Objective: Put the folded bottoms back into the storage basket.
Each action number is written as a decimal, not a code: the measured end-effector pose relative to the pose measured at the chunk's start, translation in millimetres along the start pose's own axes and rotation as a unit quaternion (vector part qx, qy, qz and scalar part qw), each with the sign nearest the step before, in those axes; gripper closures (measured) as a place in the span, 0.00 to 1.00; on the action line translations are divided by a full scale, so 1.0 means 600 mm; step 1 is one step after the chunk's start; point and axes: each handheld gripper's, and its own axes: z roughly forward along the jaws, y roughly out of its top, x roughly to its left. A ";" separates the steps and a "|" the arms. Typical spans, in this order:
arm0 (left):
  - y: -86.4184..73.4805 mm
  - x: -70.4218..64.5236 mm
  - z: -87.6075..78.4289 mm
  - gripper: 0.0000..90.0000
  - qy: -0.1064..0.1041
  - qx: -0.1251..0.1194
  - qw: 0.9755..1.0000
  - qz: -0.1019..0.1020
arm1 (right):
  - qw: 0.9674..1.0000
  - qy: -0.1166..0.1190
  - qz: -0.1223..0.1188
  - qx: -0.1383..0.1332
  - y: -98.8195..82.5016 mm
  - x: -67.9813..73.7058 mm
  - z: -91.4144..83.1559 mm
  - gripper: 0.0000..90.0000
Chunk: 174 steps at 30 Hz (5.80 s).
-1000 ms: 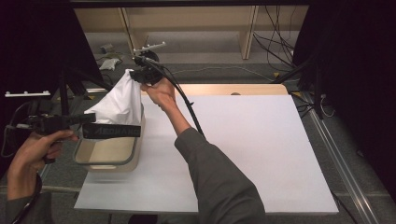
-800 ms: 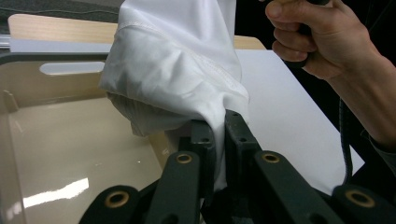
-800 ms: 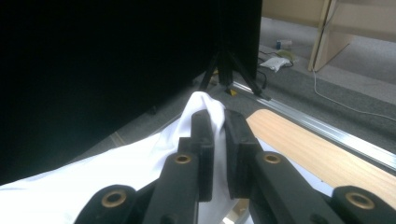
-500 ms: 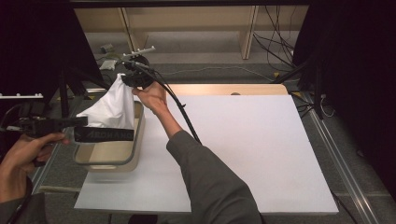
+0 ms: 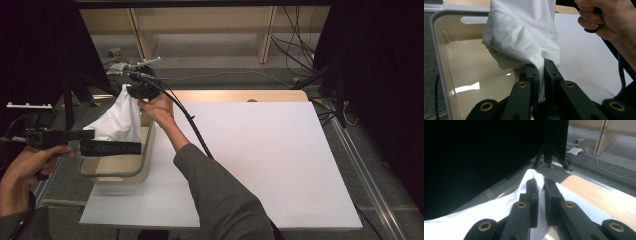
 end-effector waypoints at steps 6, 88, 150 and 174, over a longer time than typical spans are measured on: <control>-0.004 0.012 0.007 0.93 0.009 0.010 1.000 -0.009 | 1.000 -0.003 0.002 0.003 -0.010 -0.001 0.011 0.94; -0.016 0.057 0.048 0.35 0.149 0.021 0.988 -0.031 | 1.000 -0.007 0.010 0.015 -0.040 -0.026 0.025 0.38; 0.003 0.056 0.224 0.52 0.181 0.087 0.979 -0.021 | 0.997 0.029 -0.008 -0.064 -0.135 -0.104 -0.247 0.37; 0.016 -0.034 0.217 0.23 0.104 0.017 0.994 0.032 | 0.997 0.004 0.018 -0.079 -0.186 -0.152 -0.296 0.33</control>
